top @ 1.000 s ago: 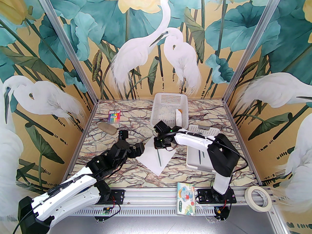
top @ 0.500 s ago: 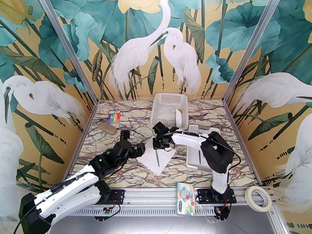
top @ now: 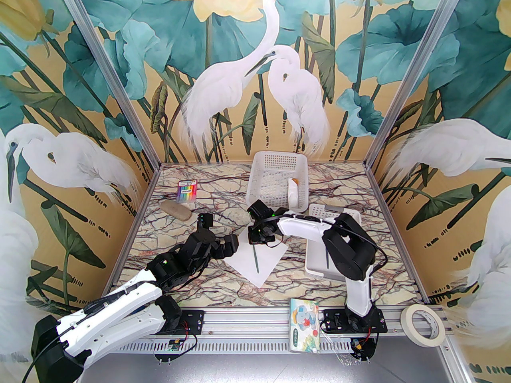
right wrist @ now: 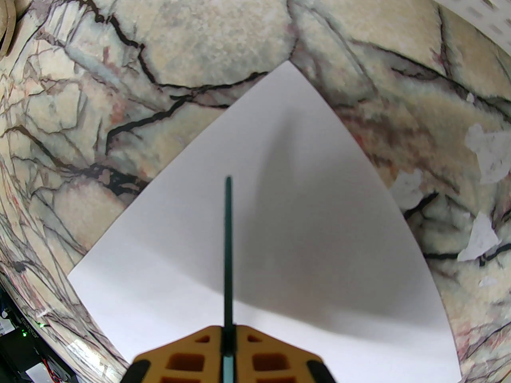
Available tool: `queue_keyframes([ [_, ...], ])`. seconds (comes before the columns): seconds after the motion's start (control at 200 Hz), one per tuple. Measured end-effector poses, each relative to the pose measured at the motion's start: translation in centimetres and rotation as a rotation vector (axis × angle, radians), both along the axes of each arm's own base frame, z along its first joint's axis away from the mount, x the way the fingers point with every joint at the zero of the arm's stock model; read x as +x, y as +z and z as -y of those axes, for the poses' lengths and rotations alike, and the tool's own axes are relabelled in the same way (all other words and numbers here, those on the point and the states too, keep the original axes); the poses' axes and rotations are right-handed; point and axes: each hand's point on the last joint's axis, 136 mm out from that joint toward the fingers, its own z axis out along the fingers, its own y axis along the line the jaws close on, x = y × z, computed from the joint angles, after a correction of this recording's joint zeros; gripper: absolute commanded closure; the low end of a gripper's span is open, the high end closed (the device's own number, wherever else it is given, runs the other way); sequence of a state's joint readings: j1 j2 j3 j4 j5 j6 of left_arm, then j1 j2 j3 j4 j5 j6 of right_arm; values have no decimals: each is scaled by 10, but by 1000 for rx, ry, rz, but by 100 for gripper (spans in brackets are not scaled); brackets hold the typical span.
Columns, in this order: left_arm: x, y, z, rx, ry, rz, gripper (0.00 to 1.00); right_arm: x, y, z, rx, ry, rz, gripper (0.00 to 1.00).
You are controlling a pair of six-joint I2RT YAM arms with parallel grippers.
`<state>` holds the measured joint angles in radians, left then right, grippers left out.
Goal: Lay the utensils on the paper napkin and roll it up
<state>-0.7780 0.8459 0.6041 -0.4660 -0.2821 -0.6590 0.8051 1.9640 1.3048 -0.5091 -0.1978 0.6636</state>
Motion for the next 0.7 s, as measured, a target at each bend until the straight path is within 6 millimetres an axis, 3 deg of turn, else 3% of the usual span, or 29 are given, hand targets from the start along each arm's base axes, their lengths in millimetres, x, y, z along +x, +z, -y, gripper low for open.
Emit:
queue_keyframes([
  [0.54, 0, -3, 0, 9, -1, -9, 1, 2, 0, 4, -19, -24, 6, 75],
  [0.64, 0, -1, 0, 4, -1, -4, 1, 4, 11, 7, -15, -23, 28, 70],
  [0.7, 0, 2, 0, -5, -2, 7, 1, 6, 29, 10, -2, -23, 65, 67],
])
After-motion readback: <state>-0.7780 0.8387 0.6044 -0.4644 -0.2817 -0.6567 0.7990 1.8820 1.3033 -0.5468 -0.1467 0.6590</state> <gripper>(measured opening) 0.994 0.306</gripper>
